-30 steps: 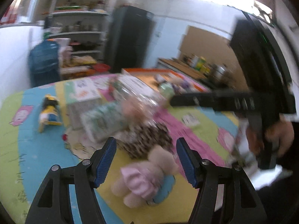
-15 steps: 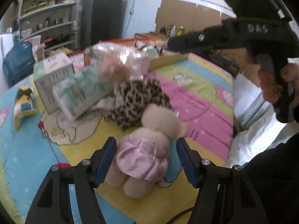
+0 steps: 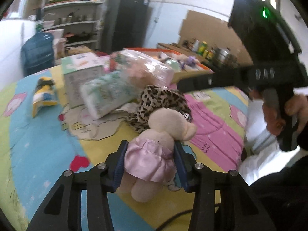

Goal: Organize soft objects
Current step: 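Grasp the pink-dressed teddy bear with the left tool while the right tool grasps the leopard plush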

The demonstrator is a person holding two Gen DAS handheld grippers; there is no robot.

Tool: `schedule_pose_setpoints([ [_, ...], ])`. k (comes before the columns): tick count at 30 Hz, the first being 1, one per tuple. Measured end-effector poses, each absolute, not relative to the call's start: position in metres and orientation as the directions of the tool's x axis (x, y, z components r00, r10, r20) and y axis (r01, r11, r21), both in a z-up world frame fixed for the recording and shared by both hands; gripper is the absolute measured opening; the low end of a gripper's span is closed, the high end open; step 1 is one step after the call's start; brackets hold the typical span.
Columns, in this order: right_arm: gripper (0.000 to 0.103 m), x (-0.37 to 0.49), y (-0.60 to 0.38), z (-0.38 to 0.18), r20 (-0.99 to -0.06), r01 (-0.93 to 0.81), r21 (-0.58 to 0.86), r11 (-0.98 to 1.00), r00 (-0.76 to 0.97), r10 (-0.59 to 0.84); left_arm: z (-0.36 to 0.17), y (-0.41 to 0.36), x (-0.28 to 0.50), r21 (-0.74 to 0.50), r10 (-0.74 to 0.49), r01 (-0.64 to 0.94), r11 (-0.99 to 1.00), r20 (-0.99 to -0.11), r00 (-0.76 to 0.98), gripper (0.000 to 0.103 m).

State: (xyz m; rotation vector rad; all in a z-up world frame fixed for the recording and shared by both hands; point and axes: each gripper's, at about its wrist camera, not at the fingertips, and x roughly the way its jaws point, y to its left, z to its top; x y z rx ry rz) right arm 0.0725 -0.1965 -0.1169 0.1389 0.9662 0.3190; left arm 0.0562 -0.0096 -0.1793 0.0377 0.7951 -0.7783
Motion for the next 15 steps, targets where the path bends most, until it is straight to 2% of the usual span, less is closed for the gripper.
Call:
schedule_pose_setpoints([
  [3,0.043,0.079,-0.192,-0.125,-0.798,-0.209,0.254,0.944,0.506,0.327,-0.176,0.006,0.053,-0.262,-0.59,0.586,0.767,-0.646,0.484,0.048],
  [5,0.055,0.082,-0.19,-0.131,-0.804,-0.211,0.252,0.945,0.498,0.325,-0.172,0.018,0.051,-0.266,-0.565,0.538,0.8,-0.637,0.525,0.048],
  [11,0.055,0.084,-0.18,-0.141,-0.816,-0.245,0.256,0.935,0.465,0.345,-0.157,0.052,0.052,-0.263,-0.439,0.353,0.898,-0.599,0.67,0.048],
  [15,0.055,0.082,-0.171,-0.148,-0.833,-0.263,0.226,0.938,0.447,0.326,-0.141,0.054,0.055,-0.222,-0.382,0.311,0.924,-0.568,0.729,0.048],
])
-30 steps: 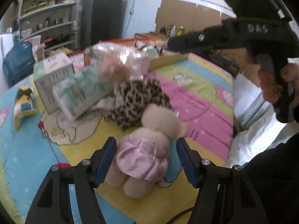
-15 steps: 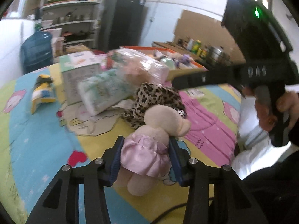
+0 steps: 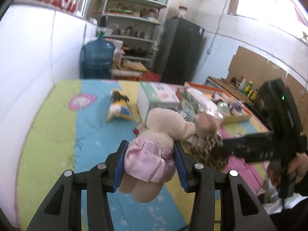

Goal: Organize soft objects
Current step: 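Grasp the pink-dressed teddy bear with the left tool while the right tool grasps the leopard plush, then carry the pink-dressed teddy bear and leopard plush over the cardboard box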

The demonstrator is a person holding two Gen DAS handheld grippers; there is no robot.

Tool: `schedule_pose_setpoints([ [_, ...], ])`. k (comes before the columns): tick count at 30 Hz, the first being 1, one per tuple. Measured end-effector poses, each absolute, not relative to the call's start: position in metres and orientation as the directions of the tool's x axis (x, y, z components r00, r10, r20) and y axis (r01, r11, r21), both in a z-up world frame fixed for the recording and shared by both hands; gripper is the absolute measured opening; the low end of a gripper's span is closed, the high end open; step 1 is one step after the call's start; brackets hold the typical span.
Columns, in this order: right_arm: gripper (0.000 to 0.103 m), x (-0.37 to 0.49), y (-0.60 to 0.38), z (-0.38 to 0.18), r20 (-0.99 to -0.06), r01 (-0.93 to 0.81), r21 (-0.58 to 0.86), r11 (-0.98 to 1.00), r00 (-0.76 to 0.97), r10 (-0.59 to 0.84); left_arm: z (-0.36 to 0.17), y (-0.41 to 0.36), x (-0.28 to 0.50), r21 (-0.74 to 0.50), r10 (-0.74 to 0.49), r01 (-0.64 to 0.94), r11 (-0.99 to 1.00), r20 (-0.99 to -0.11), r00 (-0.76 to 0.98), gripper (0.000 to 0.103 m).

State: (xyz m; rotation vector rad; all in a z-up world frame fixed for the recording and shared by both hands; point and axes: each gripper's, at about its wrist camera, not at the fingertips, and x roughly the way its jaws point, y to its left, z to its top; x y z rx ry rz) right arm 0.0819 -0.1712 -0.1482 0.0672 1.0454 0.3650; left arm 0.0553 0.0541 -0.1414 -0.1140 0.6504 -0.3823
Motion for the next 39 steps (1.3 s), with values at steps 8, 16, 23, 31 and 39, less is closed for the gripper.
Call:
schedule_pose_setpoints([
  [8,0.036,0.085,-0.158,-0.159,-0.861,-0.268,0.128,0.955,0.448,0.242,-0.129,0.044,0.068,-0.213,-0.358,0.288,0.934,-0.557,0.749,0.048],
  [16,0.017,0.064,-0.16,-0.139,-0.82,-0.29,0.128,0.948,0.506,0.266,-0.129,0.043,0.069,-0.237,-0.351,0.261,0.936,-0.564,0.747,0.048],
  [23,0.017,0.057,-0.166,-0.104,-0.773,-0.297,0.192,0.935,0.541,0.331,-0.124,0.038,0.068,-0.244,-0.344,0.247,0.938,-0.559,0.754,0.048],
  [31,0.017,0.053,-0.169,-0.078,-0.727,-0.3,0.227,0.927,0.58,0.366,-0.106,0.033,0.063,-0.253,-0.346,0.245,0.936,-0.537,0.769,0.048],
  [39,0.017,0.059,-0.183,-0.05,-0.674,-0.291,0.24,0.926,0.636,0.375,-0.082,0.017,0.063,-0.239,-0.338,0.246,0.939,-0.513,0.79,0.048],
])
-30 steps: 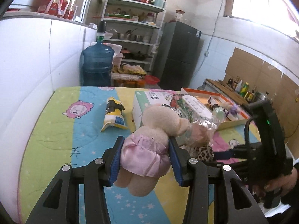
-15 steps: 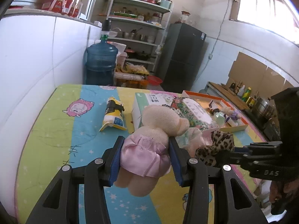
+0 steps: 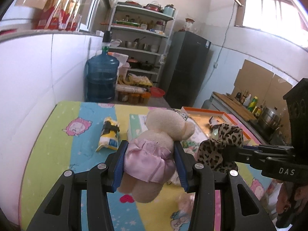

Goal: Organize soft objects
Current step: 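Carry the pink-dressed teddy bear and leopard plush over the cardboard box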

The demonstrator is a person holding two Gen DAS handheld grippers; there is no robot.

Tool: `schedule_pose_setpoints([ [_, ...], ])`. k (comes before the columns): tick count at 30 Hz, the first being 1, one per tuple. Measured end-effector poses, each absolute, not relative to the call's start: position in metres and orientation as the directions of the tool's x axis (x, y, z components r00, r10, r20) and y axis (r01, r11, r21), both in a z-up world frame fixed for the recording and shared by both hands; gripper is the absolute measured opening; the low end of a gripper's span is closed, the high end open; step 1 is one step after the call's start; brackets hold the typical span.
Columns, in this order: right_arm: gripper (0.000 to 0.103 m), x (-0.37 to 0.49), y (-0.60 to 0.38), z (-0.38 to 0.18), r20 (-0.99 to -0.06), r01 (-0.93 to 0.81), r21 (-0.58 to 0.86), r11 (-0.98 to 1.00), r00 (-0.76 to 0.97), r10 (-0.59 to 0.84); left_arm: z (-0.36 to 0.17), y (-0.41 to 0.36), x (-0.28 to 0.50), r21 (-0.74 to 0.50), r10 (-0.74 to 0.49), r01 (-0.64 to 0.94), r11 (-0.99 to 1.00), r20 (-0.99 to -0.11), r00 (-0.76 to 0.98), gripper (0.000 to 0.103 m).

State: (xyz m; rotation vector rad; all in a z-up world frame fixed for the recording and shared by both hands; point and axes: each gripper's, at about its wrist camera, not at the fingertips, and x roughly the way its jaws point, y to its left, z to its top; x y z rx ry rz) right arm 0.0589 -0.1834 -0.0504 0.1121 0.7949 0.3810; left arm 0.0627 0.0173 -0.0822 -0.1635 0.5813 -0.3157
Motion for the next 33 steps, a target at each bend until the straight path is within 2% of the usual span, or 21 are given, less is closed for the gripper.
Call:
schedule_pose_setpoints([
  [19,0.017,0.077,-0.248,-0.017,-0.596,-0.264,0.257,0.929,0.714,0.368,-0.038,-0.062,0.087,-0.219,-0.346,0.272,0.937,-0.477,0.808,0.048],
  [33,0.017,0.109,-0.333,-0.015,-0.573,-0.239,0.286,0.928,0.733,0.365,-0.032,-0.14,0.12,-0.215,-0.344,0.272,0.938,-0.487,0.803,0.048],
])
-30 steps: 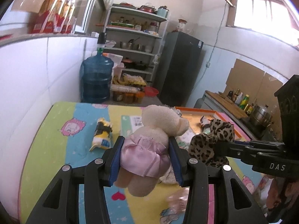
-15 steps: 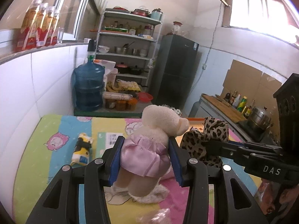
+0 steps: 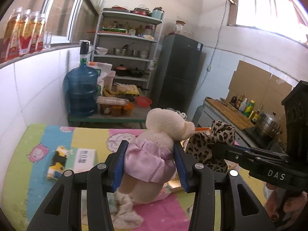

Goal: Organize soft objects
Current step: 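Carry the pink-dressed teddy bear and leopard plush over the cardboard box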

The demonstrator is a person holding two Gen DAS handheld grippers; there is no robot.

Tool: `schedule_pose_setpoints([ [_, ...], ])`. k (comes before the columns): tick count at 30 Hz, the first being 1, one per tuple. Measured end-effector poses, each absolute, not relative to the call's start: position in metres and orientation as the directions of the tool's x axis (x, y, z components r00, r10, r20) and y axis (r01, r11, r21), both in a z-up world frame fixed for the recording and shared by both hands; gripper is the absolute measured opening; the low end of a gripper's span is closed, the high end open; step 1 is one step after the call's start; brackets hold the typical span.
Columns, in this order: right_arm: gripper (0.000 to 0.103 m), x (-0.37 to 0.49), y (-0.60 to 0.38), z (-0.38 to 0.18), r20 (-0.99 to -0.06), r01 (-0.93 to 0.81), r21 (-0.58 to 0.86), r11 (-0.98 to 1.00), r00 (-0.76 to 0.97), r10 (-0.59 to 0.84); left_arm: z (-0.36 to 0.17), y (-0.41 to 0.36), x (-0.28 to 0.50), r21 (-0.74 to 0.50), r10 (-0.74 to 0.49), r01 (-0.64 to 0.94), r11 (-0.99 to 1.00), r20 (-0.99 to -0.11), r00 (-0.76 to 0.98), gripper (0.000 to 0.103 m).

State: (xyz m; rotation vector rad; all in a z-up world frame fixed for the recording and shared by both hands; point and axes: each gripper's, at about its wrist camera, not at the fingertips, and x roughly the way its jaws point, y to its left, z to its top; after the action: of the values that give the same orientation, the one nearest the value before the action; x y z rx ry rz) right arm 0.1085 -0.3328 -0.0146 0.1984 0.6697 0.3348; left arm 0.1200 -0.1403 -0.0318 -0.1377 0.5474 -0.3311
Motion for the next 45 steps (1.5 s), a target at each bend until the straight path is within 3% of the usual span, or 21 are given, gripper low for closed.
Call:
schedule_pose_setpoints([
  [23,0.018,0.166,-0.455,-0.062,-0.627,-0.133,0.299,0.945,0.719,0.3,-0.073,-0.257,0.192,-0.173,-0.292,0.236,0.956,-0.604,0.742,0.048],
  [45,0.019,0.202,-0.458,-0.107,-0.704,-0.117,0.248,0.962,0.66,0.262,-0.133,-0.283,0.237,-0.154,-0.23,0.173,0.973,-0.72,0.655,0.048],
])
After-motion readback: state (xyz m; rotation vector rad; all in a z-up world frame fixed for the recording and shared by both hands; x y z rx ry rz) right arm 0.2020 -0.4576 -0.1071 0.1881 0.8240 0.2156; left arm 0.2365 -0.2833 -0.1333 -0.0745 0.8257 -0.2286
